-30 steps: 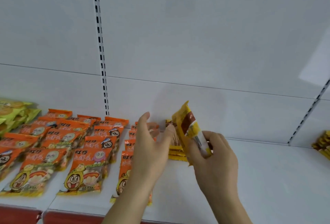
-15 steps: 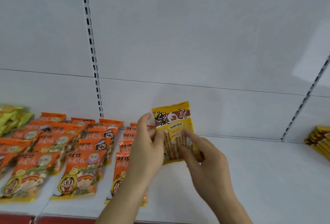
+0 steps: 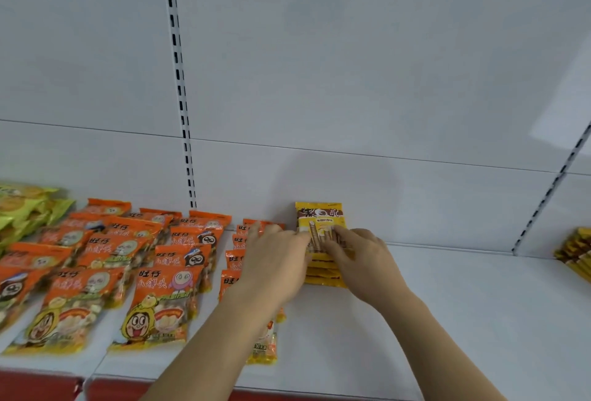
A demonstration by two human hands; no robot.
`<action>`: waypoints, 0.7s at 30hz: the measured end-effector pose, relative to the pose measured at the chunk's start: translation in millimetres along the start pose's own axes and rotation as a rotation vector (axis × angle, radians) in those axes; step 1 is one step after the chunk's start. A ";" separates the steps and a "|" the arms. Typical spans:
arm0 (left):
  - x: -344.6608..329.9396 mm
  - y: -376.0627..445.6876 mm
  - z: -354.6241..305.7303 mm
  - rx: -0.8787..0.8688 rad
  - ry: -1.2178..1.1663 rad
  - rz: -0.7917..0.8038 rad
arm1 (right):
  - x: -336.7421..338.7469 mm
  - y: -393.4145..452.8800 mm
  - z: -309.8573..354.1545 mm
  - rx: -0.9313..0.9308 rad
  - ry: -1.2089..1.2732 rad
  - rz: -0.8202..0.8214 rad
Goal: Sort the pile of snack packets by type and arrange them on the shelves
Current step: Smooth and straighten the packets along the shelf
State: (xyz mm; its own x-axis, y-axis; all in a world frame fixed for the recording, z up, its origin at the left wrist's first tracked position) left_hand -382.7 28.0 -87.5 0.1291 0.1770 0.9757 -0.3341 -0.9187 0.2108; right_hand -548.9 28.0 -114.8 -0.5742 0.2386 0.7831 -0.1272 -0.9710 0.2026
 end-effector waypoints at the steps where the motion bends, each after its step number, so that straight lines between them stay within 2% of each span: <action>1: -0.4 -0.2 -0.2 -0.003 -0.003 -0.007 | -0.2 -0.6 0.3 0.009 -0.020 0.000; 6: 1.8 2.2 -0.2 -0.032 -0.032 -0.021 | 14.1 -11.5 2.4 0.046 -0.187 -0.042; 10: 11.8 7.4 -11.1 -0.043 -0.113 -0.201 | 35.3 -24.5 -8.6 0.078 -0.354 -0.102; 14: 8.3 12.7 -56.5 -0.156 -0.237 -0.354 | 64.1 -46.3 -32.3 0.078 -0.414 -0.218; 21: -4.0 6.9 -186.7 -0.257 -0.208 -0.242 | 146.9 -100.6 -122.9 -0.076 -0.580 -0.274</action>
State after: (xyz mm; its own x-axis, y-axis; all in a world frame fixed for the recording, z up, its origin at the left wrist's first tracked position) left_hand -559.8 86.9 -78.8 0.4097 0.2781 0.8688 -0.4903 -0.7360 0.4668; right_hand -719.8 158.7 -92.3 0.0145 0.4275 0.9039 -0.2759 -0.8672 0.4145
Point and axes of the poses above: each hand's wrist, its own y-axis towards the middle knuckle, its own x-axis out of the back of the hand, z = x × y, the point moved 2 cm from there along y, towards the middle knuckle, and after that the axes turned 1 degree about y, right-handed, at the moved point
